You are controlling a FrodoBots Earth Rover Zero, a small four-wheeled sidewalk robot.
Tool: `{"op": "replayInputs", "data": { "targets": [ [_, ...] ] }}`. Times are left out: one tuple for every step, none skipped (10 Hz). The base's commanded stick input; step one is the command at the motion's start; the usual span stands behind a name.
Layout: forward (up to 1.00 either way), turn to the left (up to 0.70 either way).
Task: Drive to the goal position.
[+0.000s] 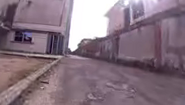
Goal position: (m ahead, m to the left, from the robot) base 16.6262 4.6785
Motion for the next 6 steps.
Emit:
{"op": "replayInputs", "data": {
  "targets": [
    [0.7,0.0],
    [0.7,0.0],
    [0.7,0.0],
    [0.7,0.0],
    [0.7,0.0],
    [0.7,0.0]
  ]
}}
